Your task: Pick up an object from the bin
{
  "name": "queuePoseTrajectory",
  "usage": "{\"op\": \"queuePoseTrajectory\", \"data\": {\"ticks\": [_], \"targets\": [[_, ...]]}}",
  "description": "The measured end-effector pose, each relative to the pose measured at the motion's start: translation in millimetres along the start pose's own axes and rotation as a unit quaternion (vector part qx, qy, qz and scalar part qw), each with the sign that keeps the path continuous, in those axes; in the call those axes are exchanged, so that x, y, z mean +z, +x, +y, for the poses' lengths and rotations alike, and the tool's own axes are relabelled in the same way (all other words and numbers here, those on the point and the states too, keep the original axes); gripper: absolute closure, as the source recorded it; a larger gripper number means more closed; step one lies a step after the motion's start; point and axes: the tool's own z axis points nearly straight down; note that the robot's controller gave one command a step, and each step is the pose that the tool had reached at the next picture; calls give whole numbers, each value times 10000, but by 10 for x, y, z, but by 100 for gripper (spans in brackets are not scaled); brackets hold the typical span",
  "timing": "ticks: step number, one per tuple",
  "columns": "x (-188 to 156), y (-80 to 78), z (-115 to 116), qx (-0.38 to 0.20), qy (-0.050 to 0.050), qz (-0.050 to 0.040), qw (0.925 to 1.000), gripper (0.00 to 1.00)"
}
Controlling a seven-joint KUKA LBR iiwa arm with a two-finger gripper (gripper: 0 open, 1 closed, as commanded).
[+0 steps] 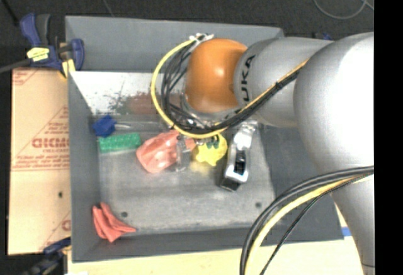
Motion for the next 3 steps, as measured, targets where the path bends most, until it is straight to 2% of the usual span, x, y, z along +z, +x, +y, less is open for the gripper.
{"op": "queuePoseTrajectory", "data": {"ticks": [1,2,3], "targets": [[-415,70,-2,11,-1,84,10000,100],[-720,30,-54,27,8,59,10000,100],[-1141,93,-42,14,3,137,9999,100]]}}
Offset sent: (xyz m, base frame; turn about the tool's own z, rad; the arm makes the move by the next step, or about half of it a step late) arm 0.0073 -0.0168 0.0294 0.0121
